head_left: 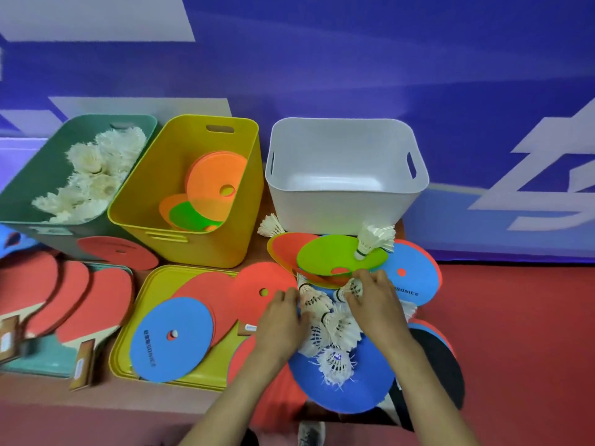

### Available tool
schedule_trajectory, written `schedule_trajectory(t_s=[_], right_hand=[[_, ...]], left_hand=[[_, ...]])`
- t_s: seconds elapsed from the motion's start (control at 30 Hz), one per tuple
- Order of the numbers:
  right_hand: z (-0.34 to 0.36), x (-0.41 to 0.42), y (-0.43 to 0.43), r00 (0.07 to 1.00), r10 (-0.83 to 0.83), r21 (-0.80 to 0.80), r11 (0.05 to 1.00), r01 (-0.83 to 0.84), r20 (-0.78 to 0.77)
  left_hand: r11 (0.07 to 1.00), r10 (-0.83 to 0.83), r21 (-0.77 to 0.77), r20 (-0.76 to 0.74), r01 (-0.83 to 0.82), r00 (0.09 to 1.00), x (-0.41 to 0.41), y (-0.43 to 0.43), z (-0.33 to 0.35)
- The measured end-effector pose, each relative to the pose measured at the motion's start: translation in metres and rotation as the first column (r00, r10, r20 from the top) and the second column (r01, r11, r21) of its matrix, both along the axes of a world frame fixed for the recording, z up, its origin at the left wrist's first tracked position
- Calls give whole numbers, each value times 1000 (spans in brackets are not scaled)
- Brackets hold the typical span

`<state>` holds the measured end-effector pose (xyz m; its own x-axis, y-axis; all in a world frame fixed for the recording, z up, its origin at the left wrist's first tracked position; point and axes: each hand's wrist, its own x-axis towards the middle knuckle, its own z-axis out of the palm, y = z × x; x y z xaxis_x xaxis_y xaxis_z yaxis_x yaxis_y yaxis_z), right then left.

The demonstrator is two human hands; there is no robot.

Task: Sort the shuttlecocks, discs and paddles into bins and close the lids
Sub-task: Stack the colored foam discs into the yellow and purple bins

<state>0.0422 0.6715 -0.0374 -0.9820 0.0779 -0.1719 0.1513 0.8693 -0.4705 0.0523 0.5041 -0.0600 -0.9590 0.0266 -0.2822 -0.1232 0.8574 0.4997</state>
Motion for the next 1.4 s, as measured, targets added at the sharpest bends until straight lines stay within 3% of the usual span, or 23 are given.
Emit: schedule_trajectory(t_s=[0.17, 0.33, 0.53, 0.67, 0.9, 1.1, 1.4], right_hand=[[-7, 1, 2, 1000, 28, -64, 998, -28, 2], [-5, 1, 0, 997, 21, -2, 1000, -21, -80], [10, -2, -9, 965, 0, -69, 997, -18, -263], [17, -5, -18, 942, -22, -145, 989, -29, -335], [39, -11, -39, 892, -88, -328, 942, -69, -442], [60, -37, -79, 832, 99, -276, 916, -290, -546], [95, -90, -189, 717, 178, -281, 836, -472, -674]], left_hand=[[996, 57, -71, -36, -59, 998, -10, 8, -11], [979, 35, -194, -166, -67, 986, -11, 2, -6], [982, 189, 66, -370, -177, 910, 0, -24, 1], [960, 275, 164, -401, -227, 874, -1, -38, 5], [979, 169, 184, -528, -82, 832, -4, -65, 20], [966, 252, 203, -592, -161, 766, -7, -95, 56], [949, 312, 235, -618, -209, 722, -30, -208, 118]])
